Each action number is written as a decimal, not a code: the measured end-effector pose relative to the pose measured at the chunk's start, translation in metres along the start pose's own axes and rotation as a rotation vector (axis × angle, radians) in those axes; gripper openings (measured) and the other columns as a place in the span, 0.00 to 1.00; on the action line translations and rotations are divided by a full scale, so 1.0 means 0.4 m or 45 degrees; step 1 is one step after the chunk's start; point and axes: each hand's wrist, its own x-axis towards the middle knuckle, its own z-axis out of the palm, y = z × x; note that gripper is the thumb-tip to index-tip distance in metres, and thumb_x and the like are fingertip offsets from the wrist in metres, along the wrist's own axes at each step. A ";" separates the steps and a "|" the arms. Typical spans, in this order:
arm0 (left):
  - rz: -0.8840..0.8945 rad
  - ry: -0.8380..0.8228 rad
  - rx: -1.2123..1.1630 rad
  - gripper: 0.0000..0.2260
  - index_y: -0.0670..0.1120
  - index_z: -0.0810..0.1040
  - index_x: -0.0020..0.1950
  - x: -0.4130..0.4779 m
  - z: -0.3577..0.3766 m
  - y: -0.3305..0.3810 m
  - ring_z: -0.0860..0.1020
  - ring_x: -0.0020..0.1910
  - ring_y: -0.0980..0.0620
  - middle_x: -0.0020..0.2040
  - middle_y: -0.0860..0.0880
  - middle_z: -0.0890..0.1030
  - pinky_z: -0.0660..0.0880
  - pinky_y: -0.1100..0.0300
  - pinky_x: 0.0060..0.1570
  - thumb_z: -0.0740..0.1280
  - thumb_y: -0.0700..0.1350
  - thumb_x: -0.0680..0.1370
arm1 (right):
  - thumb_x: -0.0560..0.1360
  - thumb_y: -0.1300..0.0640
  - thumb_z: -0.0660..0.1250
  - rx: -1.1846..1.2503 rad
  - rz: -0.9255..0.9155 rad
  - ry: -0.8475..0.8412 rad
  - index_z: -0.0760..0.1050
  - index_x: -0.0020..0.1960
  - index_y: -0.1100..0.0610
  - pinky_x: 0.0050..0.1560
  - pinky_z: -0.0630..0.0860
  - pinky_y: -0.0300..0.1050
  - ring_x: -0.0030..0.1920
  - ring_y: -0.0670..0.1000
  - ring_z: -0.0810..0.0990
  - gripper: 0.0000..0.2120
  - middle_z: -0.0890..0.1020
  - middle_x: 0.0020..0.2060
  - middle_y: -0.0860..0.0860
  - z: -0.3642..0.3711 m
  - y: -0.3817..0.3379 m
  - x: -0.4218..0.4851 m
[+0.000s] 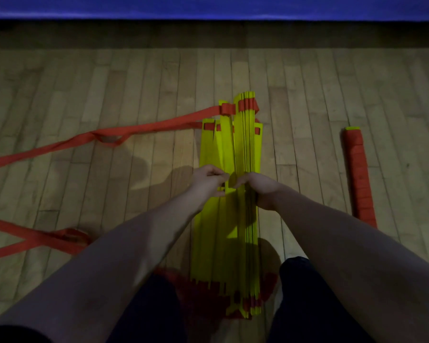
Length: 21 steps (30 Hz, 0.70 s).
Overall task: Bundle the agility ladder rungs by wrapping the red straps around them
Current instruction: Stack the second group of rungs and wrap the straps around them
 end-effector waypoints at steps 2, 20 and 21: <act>0.043 -0.049 0.102 0.09 0.43 0.76 0.34 -0.001 -0.001 0.026 0.76 0.39 0.49 0.35 0.45 0.77 0.75 0.63 0.29 0.70 0.34 0.73 | 0.72 0.67 0.63 -0.038 0.010 -0.017 0.78 0.43 0.62 0.40 0.76 0.47 0.36 0.57 0.78 0.06 0.79 0.37 0.58 -0.006 0.004 0.001; 0.455 0.431 0.288 0.10 0.43 0.77 0.43 0.102 -0.111 0.233 0.74 0.40 0.50 0.36 0.48 0.75 0.66 0.62 0.33 0.71 0.48 0.75 | 0.46 0.43 0.84 -0.174 -0.034 0.047 0.70 0.68 0.63 0.44 0.80 0.51 0.54 0.61 0.80 0.56 0.79 0.58 0.61 0.008 0.015 0.004; 0.443 0.392 0.269 0.09 0.41 0.79 0.47 0.104 -0.117 0.233 0.73 0.38 0.50 0.33 0.49 0.74 0.66 0.63 0.30 0.71 0.46 0.76 | 0.45 0.41 0.84 -0.178 -0.043 0.086 0.68 0.70 0.63 0.47 0.81 0.54 0.57 0.62 0.79 0.59 0.77 0.61 0.62 0.005 0.018 -0.001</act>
